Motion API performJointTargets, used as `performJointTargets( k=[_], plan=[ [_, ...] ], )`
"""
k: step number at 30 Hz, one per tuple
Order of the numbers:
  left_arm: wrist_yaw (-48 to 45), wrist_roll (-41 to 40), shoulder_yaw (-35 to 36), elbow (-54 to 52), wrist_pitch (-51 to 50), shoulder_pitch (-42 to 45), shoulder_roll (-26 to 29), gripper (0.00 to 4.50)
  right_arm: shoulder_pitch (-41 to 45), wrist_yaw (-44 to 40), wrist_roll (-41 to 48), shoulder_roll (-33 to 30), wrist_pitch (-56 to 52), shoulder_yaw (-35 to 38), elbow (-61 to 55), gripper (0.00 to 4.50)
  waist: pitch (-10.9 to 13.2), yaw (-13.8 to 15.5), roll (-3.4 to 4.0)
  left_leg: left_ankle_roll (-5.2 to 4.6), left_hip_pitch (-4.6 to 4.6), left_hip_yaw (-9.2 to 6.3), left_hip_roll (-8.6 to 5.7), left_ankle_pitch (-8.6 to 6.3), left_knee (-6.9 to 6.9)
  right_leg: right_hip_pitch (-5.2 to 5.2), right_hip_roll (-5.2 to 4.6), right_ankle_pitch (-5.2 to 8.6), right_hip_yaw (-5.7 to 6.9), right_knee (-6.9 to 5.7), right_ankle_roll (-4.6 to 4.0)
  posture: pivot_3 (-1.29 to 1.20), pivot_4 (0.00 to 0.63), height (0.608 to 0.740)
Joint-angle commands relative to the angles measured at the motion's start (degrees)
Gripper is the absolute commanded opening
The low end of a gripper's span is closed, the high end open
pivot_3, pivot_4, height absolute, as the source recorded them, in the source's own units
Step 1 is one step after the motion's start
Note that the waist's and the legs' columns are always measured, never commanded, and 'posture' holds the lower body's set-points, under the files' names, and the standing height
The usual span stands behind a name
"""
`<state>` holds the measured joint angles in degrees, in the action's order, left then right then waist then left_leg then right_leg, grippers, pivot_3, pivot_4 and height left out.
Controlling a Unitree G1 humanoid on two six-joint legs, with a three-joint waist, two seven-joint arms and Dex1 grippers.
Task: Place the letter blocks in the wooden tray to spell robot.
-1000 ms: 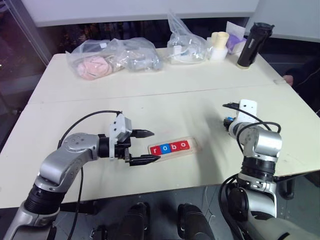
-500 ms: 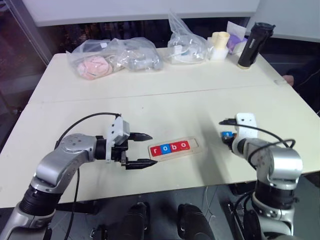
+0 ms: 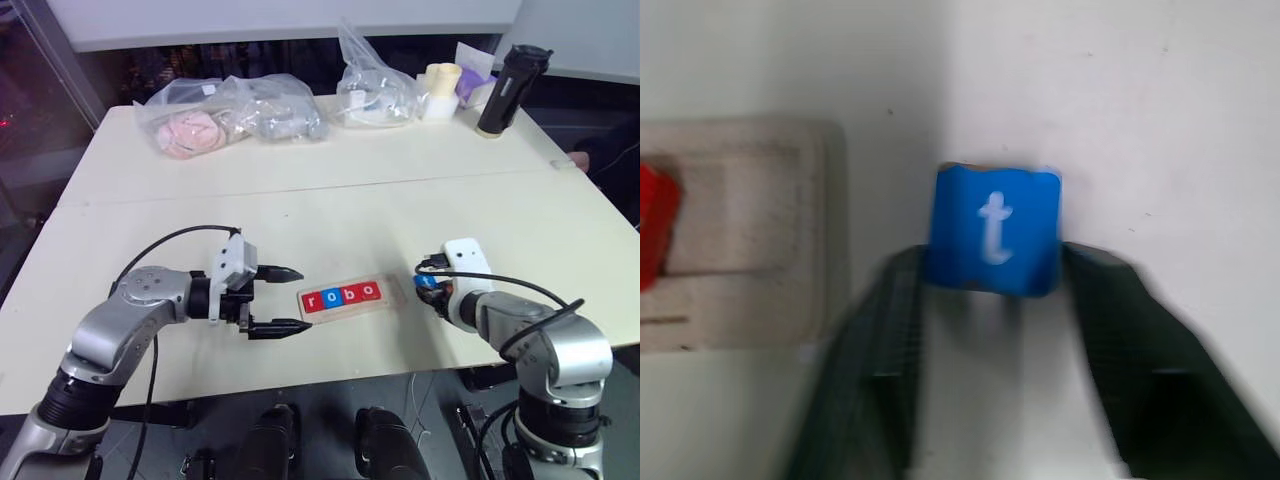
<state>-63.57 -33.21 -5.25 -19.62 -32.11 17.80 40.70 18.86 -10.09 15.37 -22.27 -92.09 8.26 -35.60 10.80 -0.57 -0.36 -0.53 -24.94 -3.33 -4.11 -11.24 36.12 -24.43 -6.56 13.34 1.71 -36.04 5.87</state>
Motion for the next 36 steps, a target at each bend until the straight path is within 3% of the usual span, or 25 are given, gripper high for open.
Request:
performJointTargets(
  k=[1, 2, 6, 9, 12, 16, 21, 28, 34, 36],
  plan=[
    [-0.02, -0.02, 0.82, -0.88, 0.86, 0.47, 0.15, 4.5, 0.18, -1.74, 2.66, -3.5, -0.41, -0.74, -1.3, 4.12, 0.0, 0.0, 0.0, 0.0, 0.0, 0.0, 0.0, 0.0, 0.0, 0.0, -0.01, 0.0, 0.0, 0.0, 0.0, 0.0, 0.15, 0.725],
    [0.03, -0.04, 0.88, -0.99, 0.83, 0.37, 0.16, 4.5, 0.83, -4.32, 4.01, -6.96, 0.0, -2.52, -1.86, 4.45, 0.0, -0.01, 0.0, 0.0, 0.0, 0.0, 0.0, 0.0, 0.0, 0.0, -0.01, 0.0, 0.0, 0.0, 0.0, 0.0, 0.15, 0.725],
    [0.21, 0.04, 0.86, -1.0, 0.79, 0.39, 0.06, 4.5, 0.6, -17.66, 6.56, -23.62, 13.23, -9.79, -1.91, 4.45, 0.05, 0.06, -0.01, -0.02, -0.07, 0.01, -0.02, -0.01, 0.02, 0.0, -0.08, 0.01, 0.05, 0.05, 0.01, 0.0, 0.15, 0.725],
    [0.16, 0.14, 0.75, -0.89, 0.89, 0.58, -0.02, 4.5, -2.01, -30.9, 3.71, -33.93, 34.84, -11.84, 3.67, 4.45, 0.07, 0.01, -0.04, -0.04, -0.11, 0.0, -0.02, -0.02, 0.02, 0.03, -0.1, 0.02, 0.12, 0.16, 0.04, 0.0, 0.15, 0.725],
    [0.16, 0.09, 0.65, -0.71, 0.77, 0.99, -0.2, 4.5, -3.79, -41.12, 0.33, -38.59, 55.25, -12.74, 12.54, 4.45, 0.08, 0.01, -0.07, -0.1, -0.11, 0.01, -0.01, -0.06, 0.02, 0.1, -0.08, 0.03, 0.15, 0.29, 0.09, 0.0, 0.15, 0.725],
    [0.18, 0.16, 0.56, -0.67, 0.79, 1.24, -0.25, 4.5, -1.43, -48.63, -1.89, -38.9, 67.63, -14.13, 23.23, 4.45, 0.08, -0.02, -0.08, -0.12, -0.12, 0.04, -0.01, -0.07, 0.03, 0.12, -0.09, 0.01, 0.13, 0.36, 0.09, 0.0, 0.15, 0.725],
    [0.93, -0.03, 0.83, -1.07, 0.47, 1.18, -0.46, 4.5, 8.0, -57.28, -5.25, -35.71, 78.58, -18.11, 39.56, 4.45, 0.09, -0.09, -0.06, -0.12, -0.12, 0.04, -0.01, -0.07, 0.07, 0.1, -0.08, 0.0, 0.11, 0.29, 0.07, 0.0, 0.15, 0.725],
    [2.15, -0.52, 1.39, -2.25, 0.03, 0.32, -0.11, 4.5, 12.79, -65.78, -7.09, -32.68, 83.61, -20.67, 50.08, 4.45, 0.09, 0.43, -0.07, -0.12, -0.15, 0.01, -0.03, -0.08, 0.04, 0.07, -0.09, 0.0, 0.12, 0.31, 0.08, 0.0, 0.15, 0.725],
    [2.78, -0.76, 1.86, -2.8, -0.12, -0.17, 0.31, 4.5, 14.64, -67.12, -9.53, -30.13, 85.93, -21.24, 54.24, 4.45, 0.09, 0.85, -0.06, -0.1, -0.14, 0.01, -0.03, -0.08, 0.1, 0.04, -0.09, -0.01, 0.09, 0.19, 0.07, 0.0, 0.15, 0.725],
    [2.87, -0.78, 1.89, -2.89, -0.11, -0.23, 0.38, 4.5, 15.57, -67.03, -10.42, -29.33, 86.57, -21.28, 55.93, 3.93, 0.09, 1.0, -0.06, -0.09, -0.13, 0.01, -0.03, -0.08, 0.11, 0.02, -0.08, -0.01, 0.09, 0.13, 0.06, 0.0, 0.15, 0.725]
  ],
)
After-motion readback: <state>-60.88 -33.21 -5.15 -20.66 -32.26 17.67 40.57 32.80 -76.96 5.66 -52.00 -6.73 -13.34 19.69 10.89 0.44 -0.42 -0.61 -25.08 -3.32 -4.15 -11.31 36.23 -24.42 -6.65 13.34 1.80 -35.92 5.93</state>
